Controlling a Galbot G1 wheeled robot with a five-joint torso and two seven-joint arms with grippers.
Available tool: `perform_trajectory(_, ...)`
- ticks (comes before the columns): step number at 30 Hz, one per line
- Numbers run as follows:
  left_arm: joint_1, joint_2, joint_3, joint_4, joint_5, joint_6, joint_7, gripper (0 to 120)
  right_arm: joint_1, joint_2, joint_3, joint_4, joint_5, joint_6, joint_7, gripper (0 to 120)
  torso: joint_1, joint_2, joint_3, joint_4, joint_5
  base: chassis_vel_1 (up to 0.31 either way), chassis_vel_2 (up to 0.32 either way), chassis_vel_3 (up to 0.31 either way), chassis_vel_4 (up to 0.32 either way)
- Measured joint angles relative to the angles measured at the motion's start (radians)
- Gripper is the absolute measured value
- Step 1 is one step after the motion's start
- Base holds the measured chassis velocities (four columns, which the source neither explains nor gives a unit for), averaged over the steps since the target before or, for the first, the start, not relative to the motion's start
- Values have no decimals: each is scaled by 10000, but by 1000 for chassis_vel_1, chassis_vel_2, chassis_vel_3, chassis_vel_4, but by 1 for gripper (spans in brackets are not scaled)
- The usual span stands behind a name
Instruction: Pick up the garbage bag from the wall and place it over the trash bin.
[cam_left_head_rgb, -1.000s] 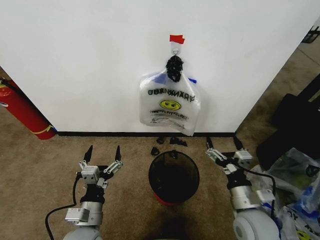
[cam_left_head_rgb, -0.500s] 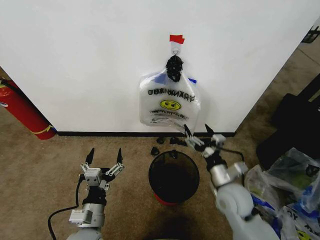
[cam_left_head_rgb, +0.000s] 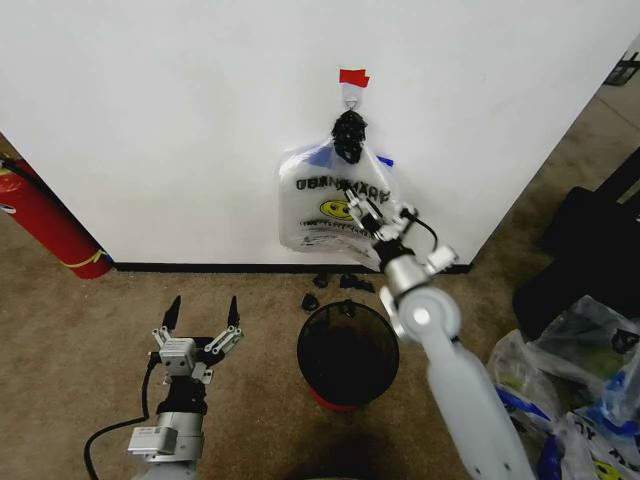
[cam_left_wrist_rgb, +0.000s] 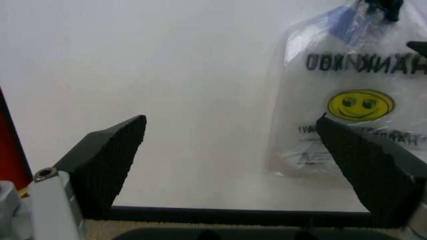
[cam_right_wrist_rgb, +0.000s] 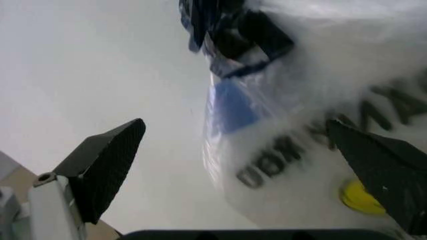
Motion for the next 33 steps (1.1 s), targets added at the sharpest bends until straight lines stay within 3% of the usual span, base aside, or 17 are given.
perform_trajectory(4, 56, -51, -79, -19, 0, -53, -31, 100, 792, 247, 11, -668, 204, -13, -19, 98, 0, 0, 0, 0, 0, 0, 0, 0, 0)
perform_trajectory(9, 70, -105, -126, -22, 0, -77, -41, 100, 1087, 247, 25, -898, 21, -9, -59, 86, 0, 0, -1, 0, 0, 0, 0, 0, 0)
perform_trajectory(29, 25, -136, -117, -15, -94, -85, -54, 100, 1481, -195, 53, -1308, -389, 65, -13, 8, -1, 0, -1, 0, 2, 0, 0, 0, 0)
perform_trajectory(33, 26, -142, -127, -30, -128, -96, -59, 100, 1461, -193, 55, -1290, -392, 64, 26, 0, -1, 0, -1, 0, 1, 0, 0, 0, 0)
